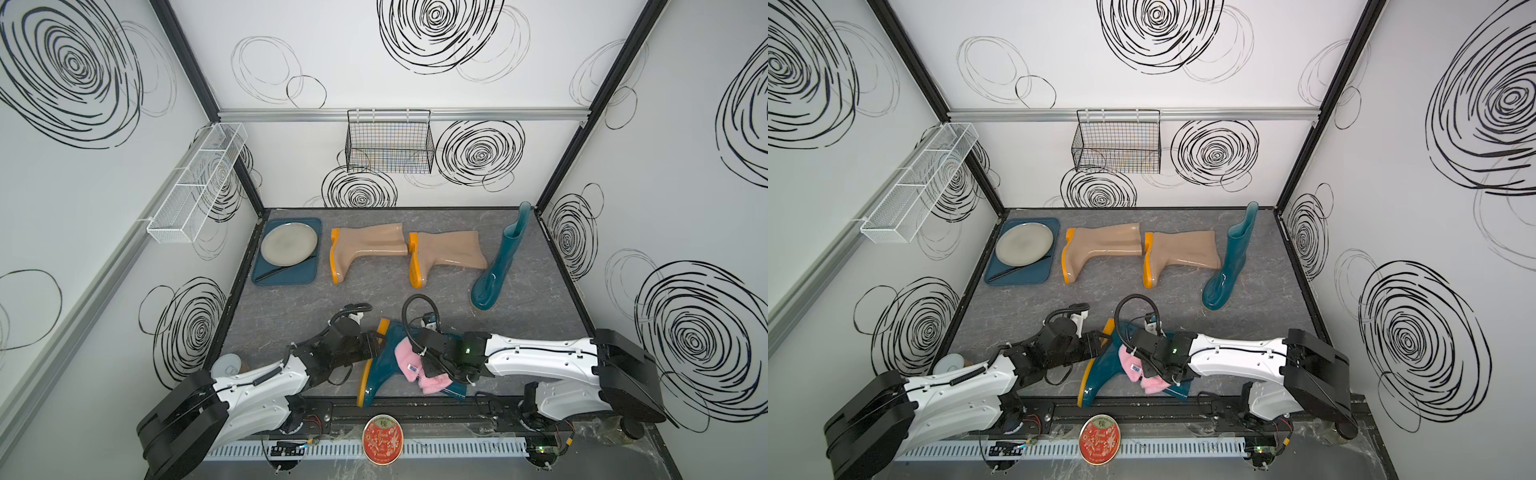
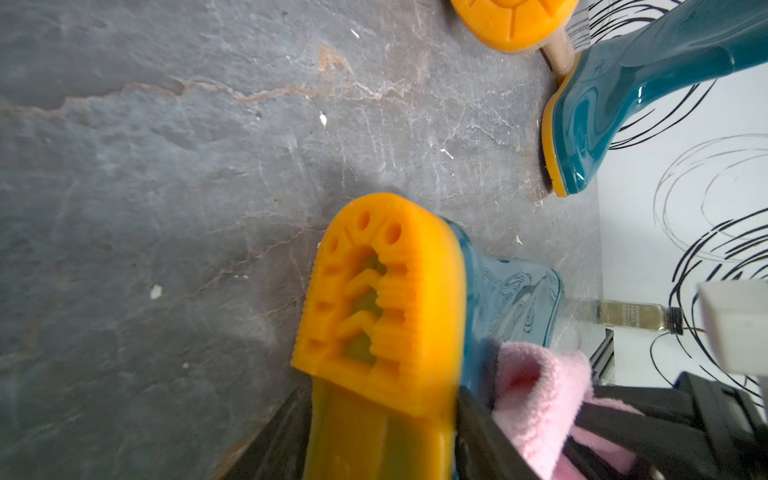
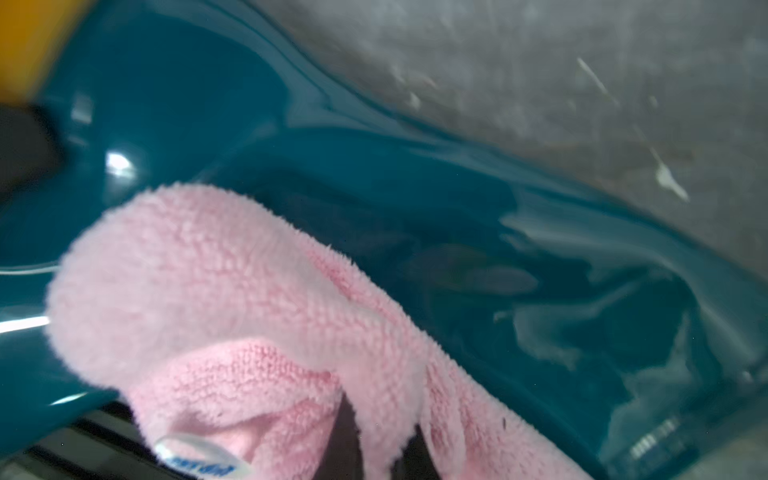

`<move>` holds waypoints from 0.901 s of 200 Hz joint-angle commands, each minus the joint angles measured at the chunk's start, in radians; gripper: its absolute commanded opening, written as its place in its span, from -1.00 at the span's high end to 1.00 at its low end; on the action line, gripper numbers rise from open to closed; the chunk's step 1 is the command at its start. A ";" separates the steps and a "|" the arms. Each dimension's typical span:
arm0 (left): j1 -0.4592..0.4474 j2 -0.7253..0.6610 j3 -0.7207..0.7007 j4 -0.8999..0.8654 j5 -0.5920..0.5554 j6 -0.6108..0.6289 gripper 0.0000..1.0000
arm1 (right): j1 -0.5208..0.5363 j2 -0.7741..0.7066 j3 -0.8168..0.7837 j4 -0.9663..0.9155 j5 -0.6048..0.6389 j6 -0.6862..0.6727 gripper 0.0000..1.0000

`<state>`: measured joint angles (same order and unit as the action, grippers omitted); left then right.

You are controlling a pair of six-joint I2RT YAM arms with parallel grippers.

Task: Wipe the rubber boots with a cloth
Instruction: Wipe the dirt off the rubber boot.

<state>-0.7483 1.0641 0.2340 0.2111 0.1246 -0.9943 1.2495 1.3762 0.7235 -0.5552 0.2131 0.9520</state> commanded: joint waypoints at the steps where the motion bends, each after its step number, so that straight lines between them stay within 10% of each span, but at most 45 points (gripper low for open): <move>1: 0.041 0.047 -0.018 -0.042 -0.027 0.043 -0.14 | 0.022 0.012 -0.030 -0.327 0.006 0.245 1.00; 35: 0.061 0.050 -0.007 -0.047 -0.010 0.085 -0.15 | -0.012 -0.075 -0.003 -0.396 0.060 0.278 1.00; 86: 0.054 0.025 -0.014 -0.066 -0.022 0.108 -0.15 | -0.211 0.002 0.214 0.325 -0.227 -0.278 1.00; 144: 0.040 -0.095 -0.057 -0.137 -0.080 0.115 -0.17 | -0.383 0.457 0.528 0.301 -0.501 -0.360 1.00; 180: 0.033 -0.131 -0.078 -0.147 -0.098 0.107 -0.19 | -0.410 0.404 0.370 0.383 -0.401 -0.271 1.00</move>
<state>-0.7136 0.9424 0.1959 0.1509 0.0917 -0.8932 0.8467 1.8690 1.1988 -0.2176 -0.2123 0.6491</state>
